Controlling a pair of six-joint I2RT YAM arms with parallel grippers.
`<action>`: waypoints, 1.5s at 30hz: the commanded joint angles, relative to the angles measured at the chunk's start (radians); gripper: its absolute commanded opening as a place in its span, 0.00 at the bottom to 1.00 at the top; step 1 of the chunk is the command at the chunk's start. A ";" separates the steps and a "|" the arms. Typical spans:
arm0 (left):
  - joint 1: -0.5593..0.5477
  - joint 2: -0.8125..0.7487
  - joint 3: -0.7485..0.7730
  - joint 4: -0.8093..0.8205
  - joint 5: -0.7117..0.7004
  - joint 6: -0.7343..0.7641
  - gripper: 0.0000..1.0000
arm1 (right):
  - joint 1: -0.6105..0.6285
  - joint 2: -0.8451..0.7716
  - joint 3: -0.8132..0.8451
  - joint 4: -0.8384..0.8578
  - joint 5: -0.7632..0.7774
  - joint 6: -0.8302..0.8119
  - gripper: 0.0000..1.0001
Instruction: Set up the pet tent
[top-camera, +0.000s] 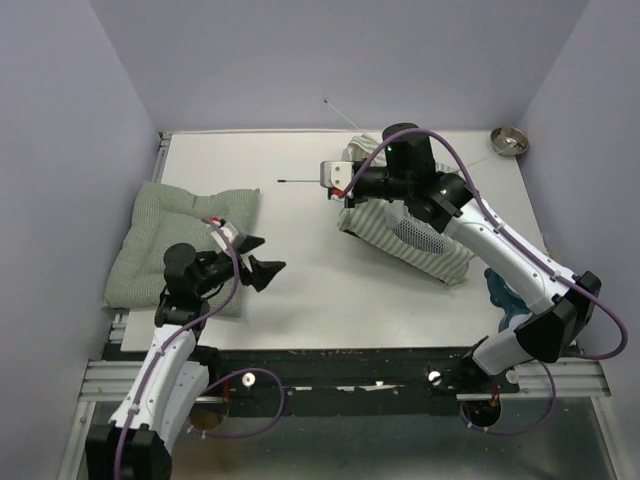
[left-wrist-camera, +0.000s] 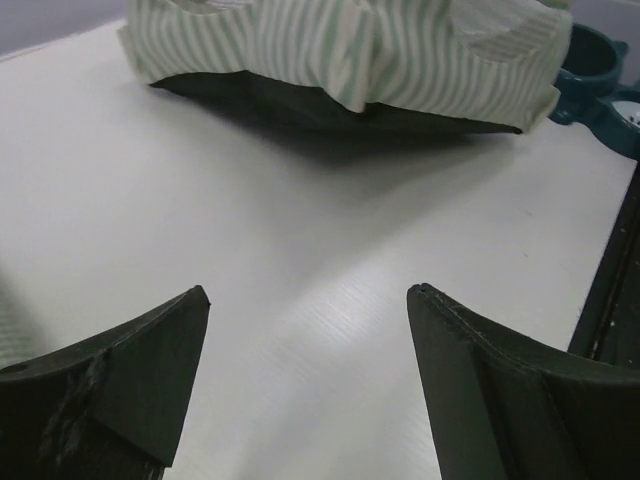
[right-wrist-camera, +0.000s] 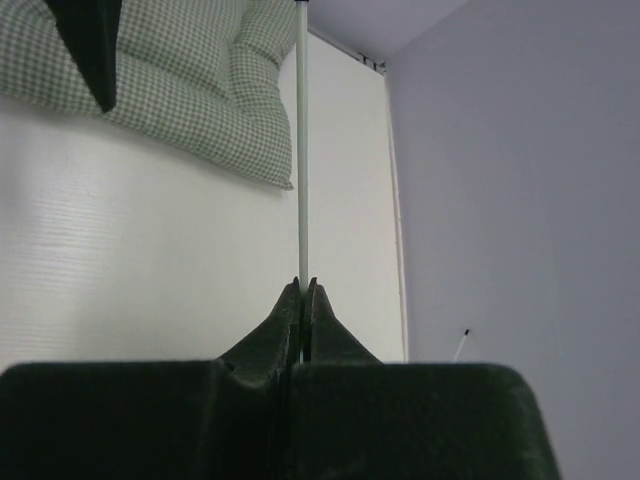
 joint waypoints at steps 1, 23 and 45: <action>-0.230 0.108 -0.001 0.350 -0.138 0.041 0.93 | -0.012 -0.031 0.085 -0.075 0.028 0.014 0.01; -0.728 1.006 0.221 1.097 -0.615 0.142 0.93 | -0.012 -0.022 0.107 -0.080 0.012 0.090 0.01; -0.739 1.184 0.284 1.133 -0.474 0.116 0.18 | -0.012 -0.027 0.069 -0.068 0.035 0.104 0.01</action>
